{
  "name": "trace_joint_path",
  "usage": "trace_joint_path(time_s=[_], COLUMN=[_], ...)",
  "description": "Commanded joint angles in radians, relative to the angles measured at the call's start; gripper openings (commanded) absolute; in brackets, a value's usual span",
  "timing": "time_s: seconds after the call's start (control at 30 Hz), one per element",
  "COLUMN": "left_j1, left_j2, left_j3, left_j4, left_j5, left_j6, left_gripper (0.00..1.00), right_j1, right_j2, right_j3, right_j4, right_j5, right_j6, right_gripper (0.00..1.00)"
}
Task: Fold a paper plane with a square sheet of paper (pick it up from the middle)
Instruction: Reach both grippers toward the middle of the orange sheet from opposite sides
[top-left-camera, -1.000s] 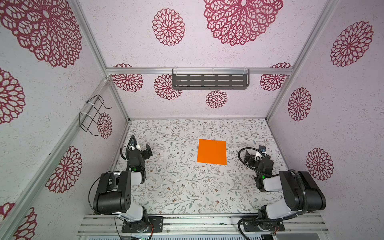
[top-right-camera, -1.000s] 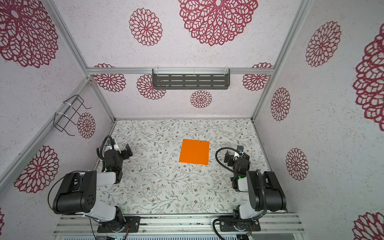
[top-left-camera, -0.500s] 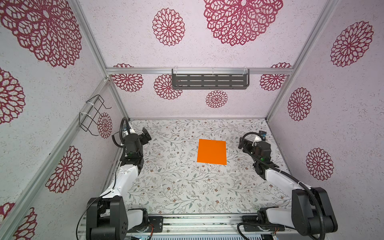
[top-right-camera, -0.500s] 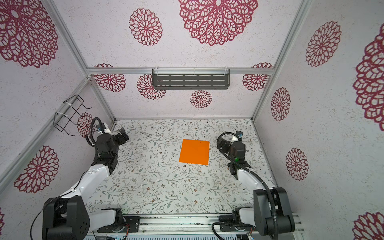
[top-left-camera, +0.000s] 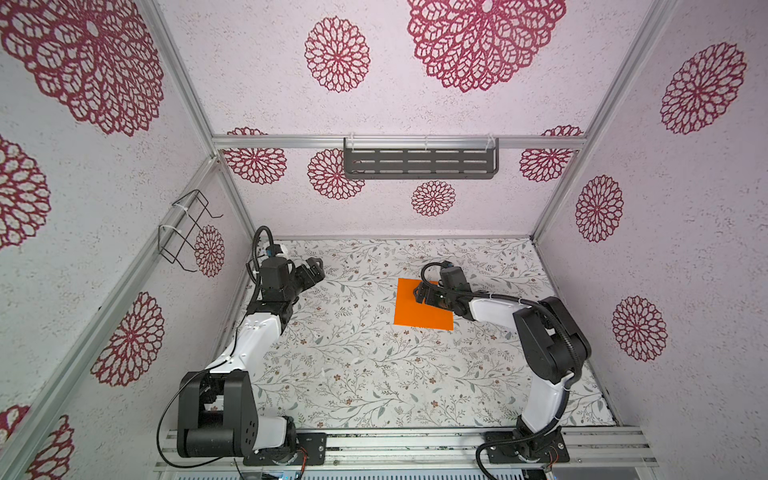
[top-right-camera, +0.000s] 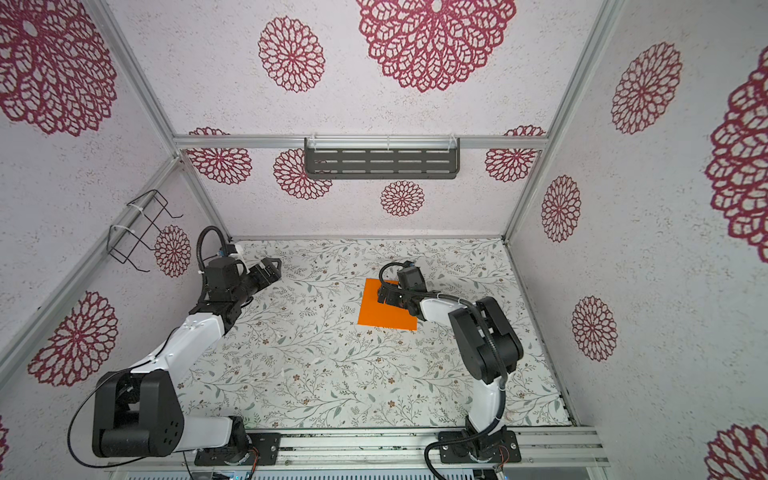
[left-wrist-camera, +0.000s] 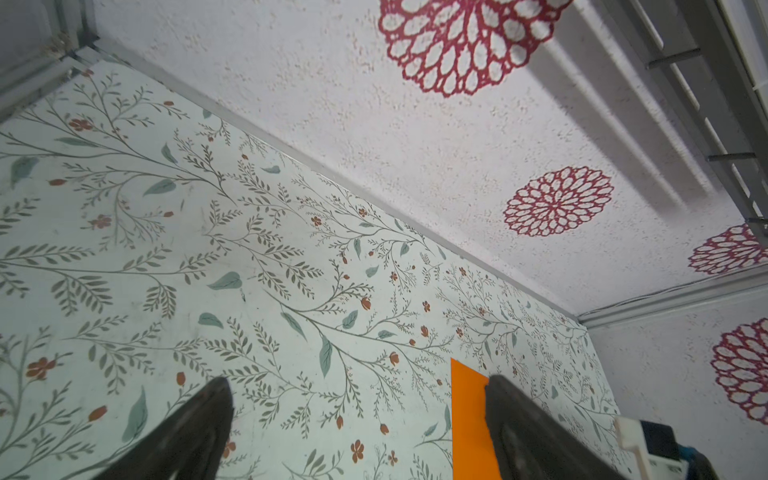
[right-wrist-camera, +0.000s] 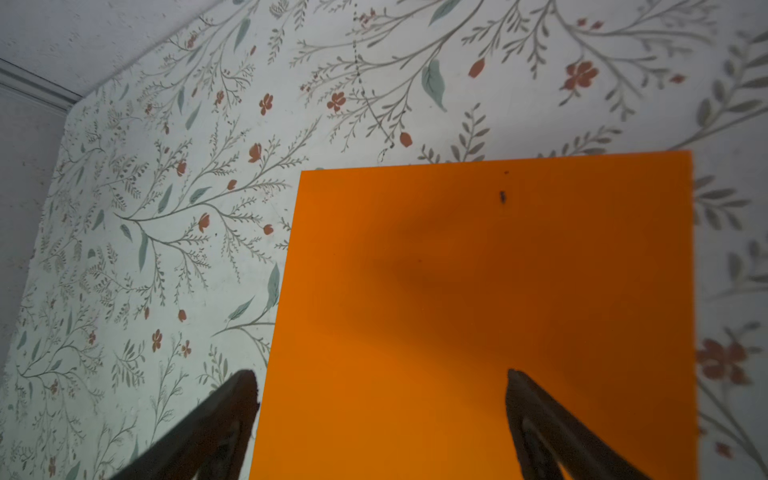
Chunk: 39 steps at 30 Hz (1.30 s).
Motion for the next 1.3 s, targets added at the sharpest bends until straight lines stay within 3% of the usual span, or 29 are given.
trace_joint_path(time_s=[0.0,0.33,0.5,0.63,0.83,1.0,1.27], left_j1=[-0.002,-0.025,-0.058,-0.107,-0.209,-0.332,-0.418], left_j2=[0.02,0.081,0.105,0.151,0.228,0.245,0.311], left_j3=[0.026,0.065,0.077,0.087,0.092,0.074,0.073], left_j4=[-0.028,-0.107,-0.186,-0.232,-0.295,-0.388,-0.431], left_j5=[0.063,0.084,0.101,0.128,0.213,0.243,0.267], left_j6=[-0.03,-0.043,-0.072,-0.133,-0.291,-0.363,-0.365], left_gripper=[0.97,0.97,0.97,1.0,0.9,0.87,0.84], right_j1=[0.004,0.115,0.218,0.189,0.129,0.11,0.11], right_j2=[0.043,0.077,0.036,-0.047,-0.135,-0.095,-0.029], right_j3=[0.087,0.044,-0.014,0.004,-0.022,-0.002,0.034], right_j4=[-0.094,-0.182,-0.156,-0.098,-0.106,-0.238,-0.304], right_j5=[-0.036,-0.14,-0.27,-0.298,-0.282,-0.262,-0.289], right_j6=[0.002,-0.012,-0.035,0.003,0.026,-0.039,-0.062], right_gripper=[0.94,0.92,0.87,0.82,0.77,0.64,0.58])
